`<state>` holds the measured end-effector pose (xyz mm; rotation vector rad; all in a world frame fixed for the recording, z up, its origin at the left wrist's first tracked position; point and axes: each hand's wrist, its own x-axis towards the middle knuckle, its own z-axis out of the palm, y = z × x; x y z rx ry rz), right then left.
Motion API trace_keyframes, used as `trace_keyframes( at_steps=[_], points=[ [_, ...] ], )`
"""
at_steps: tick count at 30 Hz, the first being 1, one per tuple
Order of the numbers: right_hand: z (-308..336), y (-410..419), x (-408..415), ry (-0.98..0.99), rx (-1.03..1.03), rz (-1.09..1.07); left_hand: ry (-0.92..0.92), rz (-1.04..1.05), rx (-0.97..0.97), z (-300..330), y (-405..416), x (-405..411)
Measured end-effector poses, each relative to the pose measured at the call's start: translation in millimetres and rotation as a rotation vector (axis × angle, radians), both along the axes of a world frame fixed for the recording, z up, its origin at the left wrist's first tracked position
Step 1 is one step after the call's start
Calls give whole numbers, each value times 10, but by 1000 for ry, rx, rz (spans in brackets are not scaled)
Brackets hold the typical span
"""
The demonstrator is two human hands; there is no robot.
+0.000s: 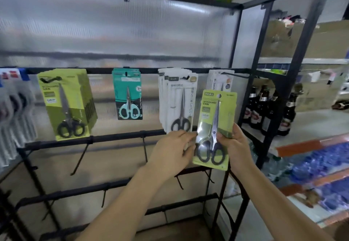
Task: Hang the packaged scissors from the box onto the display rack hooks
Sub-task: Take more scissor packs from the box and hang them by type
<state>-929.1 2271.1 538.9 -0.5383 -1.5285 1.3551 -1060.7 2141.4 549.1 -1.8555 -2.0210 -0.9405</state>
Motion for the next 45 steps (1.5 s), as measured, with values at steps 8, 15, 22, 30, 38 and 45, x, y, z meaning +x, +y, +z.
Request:
trace_keyframes(
  at_steps=[8,15,22,30,38,45],
  points=[
    [-267,110,-215,-89,-63,205,-2,210,-136,-179,-103,-43],
    [-401,-623,-1078,-190,-38,496,-61,466,-219,-309,-973,-526],
    [90,-1571,-1834,-24,41,582,-136,620,-126,19,-1873,-948],
    [606,-2013,-2365,-12,131,471,-190,571,29,370,-2333,-1276],
    [409,-2136,-2448,-131,180,269,-262,478,11,128,-2449,-1556],
    [553,-2082,-2690,-549,393,160,-194,436,-31,407,-2278,-2027]
  ],
)
